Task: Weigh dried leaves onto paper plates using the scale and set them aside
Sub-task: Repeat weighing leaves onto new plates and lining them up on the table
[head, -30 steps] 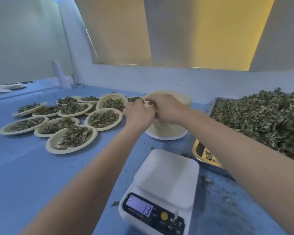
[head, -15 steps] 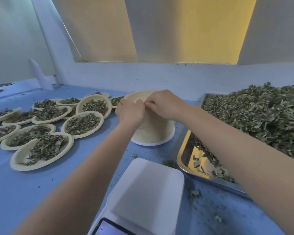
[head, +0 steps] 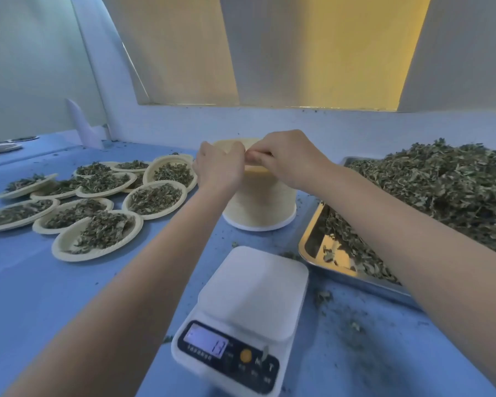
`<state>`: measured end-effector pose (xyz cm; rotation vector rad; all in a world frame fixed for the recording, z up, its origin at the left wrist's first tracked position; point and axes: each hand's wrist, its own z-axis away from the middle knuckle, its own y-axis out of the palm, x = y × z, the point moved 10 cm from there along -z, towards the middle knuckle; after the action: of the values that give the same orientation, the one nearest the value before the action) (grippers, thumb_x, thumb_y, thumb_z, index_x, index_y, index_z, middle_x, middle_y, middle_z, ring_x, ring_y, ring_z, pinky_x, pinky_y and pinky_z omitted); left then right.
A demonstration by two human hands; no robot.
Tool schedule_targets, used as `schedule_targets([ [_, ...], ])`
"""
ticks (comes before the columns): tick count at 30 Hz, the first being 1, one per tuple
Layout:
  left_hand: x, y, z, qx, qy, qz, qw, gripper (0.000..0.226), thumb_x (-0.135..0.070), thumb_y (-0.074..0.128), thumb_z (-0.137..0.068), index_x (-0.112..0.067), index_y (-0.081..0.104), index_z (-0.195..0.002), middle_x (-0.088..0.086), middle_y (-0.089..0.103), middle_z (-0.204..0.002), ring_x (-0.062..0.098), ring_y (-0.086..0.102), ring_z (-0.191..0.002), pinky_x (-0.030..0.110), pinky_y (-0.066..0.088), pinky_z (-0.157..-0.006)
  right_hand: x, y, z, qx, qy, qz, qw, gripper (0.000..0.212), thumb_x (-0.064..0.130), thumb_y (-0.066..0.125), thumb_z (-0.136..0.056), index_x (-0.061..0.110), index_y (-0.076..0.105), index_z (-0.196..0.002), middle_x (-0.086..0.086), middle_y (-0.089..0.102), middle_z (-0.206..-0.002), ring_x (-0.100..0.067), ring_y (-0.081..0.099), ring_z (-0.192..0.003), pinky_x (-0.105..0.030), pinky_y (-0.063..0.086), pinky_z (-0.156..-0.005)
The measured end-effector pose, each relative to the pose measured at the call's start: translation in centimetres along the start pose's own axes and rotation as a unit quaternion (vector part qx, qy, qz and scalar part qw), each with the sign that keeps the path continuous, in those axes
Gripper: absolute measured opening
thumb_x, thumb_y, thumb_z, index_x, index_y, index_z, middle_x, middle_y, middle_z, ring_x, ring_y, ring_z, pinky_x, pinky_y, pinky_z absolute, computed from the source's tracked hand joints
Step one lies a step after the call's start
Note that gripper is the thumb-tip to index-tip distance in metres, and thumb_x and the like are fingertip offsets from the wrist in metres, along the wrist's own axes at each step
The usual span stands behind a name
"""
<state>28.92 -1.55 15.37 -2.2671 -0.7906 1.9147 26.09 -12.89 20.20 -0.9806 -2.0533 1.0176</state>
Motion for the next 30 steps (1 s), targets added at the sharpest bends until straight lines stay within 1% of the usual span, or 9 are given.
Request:
schedule_targets([
  [6,1.3,-3.7,5.2,0.003,0.028,0.062,0.998,0.052,-0.031,0.052,-0.077,-0.006,0.044,-0.121,0.017,0.051,-0.123,0.034,0.049,-0.116,0.041,0.042,-0.094,5.1,-0.7,6.0,-0.024,-0.056,-0.019,0.998,0.030,0.025,0.050,-0.097,0.003,0.071,-0.100,-0.013,0.069,-0.097,-0.027,0.057,-0.096,-0.037,0.037,-0.084],
  [8,2.4,-4.4,7.5,0.010,0.039,0.082,0.996,0.050,-0.035,0.050,-0.070,-0.011,0.045,-0.114,0.008,0.052,-0.111,0.029,0.050,-0.109,0.040,0.042,-0.093,6.5,-0.2,8.4,-0.012,-0.071,-0.019,0.997,0.032,0.023,0.051,-0.097,-0.003,0.069,-0.097,-0.018,0.068,-0.095,-0.031,0.057,-0.093,-0.037,0.037,-0.081],
  [11,5.4,-4.8,10.9,0.010,0.053,0.060,0.997,0.041,-0.023,0.053,-0.086,-0.013,0.044,-0.126,-0.009,0.045,-0.100,0.014,0.041,-0.096,0.029,0.031,-0.077,8.0,1.9,12.1,0.026,-0.092,-0.013,0.995,0.033,0.022,0.050,-0.097,-0.007,0.067,-0.097,-0.020,0.066,-0.096,-0.031,0.057,-0.093,-0.036,0.037,-0.081],
  [15,10.2,-3.4,13.6,0.050,0.009,0.007,0.999,0.040,-0.022,0.049,-0.092,-0.009,0.041,-0.129,0.001,0.044,-0.118,0.017,0.042,-0.114,0.028,0.026,-0.083,8.0,5.8,15.3,0.101,-0.076,-0.003,0.992,0.032,0.025,0.048,-0.098,0.000,0.069,-0.101,-0.011,0.066,-0.104,-0.022,0.056,-0.100,-0.034,0.038,-0.089],
  [17,11.4,-2.7,14.3,0.069,-0.011,-0.019,0.997,0.048,-0.026,0.047,-0.094,-0.004,0.035,-0.135,0.009,0.042,-0.136,0.023,0.038,-0.126,0.029,0.025,-0.086,7.6,7.0,16.0,0.114,-0.068,0.000,0.991,0.031,0.025,0.048,-0.099,0.002,0.069,-0.102,-0.009,0.066,-0.104,-0.021,0.056,-0.101,-0.032,0.037,-0.090],
  [21,12.0,-2.2,14.2,0.094,-0.023,-0.046,0.994,0.055,-0.035,0.043,-0.095,-0.004,0.032,-0.139,0.013,0.035,-0.146,0.028,0.034,-0.132,0.035,0.029,-0.098,6.7,8.0,16.8,0.128,-0.054,0.002,0.990,0.030,0.028,0.049,-0.098,0.006,0.069,-0.104,-0.007,0.066,-0.104,-0.020,0.055,-0.102,-0.032,0.038,-0.090],
  [23,12.0,-2.6,13.6,0.090,-0.031,-0.036,0.995,0.063,-0.040,0.040,-0.096,-0.009,0.021,-0.148,0.008,0.026,-0.154,0.025,0.024,-0.140,0.036,0.024,-0.106,6.4,7.7,16.8,0.109,-0.043,-0.015,0.993,0.030,0.029,0.051,-0.096,0.007,0.069,-0.104,-0.005,0.068,-0.105,-0.017,0.056,-0.101,-0.030,0.040,-0.089],
  [25,11.7,-3.5,12.8,0.076,-0.024,-0.018,0.997,0.065,-0.043,0.039,-0.096,-0.014,0.017,-0.150,0.005,0.022,-0.156,0.023,0.021,-0.142,0.039,0.019,-0.113,6.2,6.6,16.6,0.069,-0.030,-0.058,0.995,0.025,0.029,0.053,-0.096,0.014,0.070,-0.108,0.003,0.068,-0.108,-0.009,0.055,-0.100,-0.020,0.038,-0.086],
  [30,12.1,-4.8,11.6,0.067,-0.048,0.001,0.997,0.059,-0.046,0.039,-0.095,-0.018,0.029,-0.147,0.002,0.031,-0.152,0.023,0.030,-0.138,0.043,0.026,-0.112,5.5,6.0,15.6,0.035,0.003,-0.082,0.996,0.025,0.033,0.056,-0.093,0.022,0.069,-0.111,0.011,0.067,-0.107,0.000,0.053,-0.095,-0.017,0.038,-0.084],
])
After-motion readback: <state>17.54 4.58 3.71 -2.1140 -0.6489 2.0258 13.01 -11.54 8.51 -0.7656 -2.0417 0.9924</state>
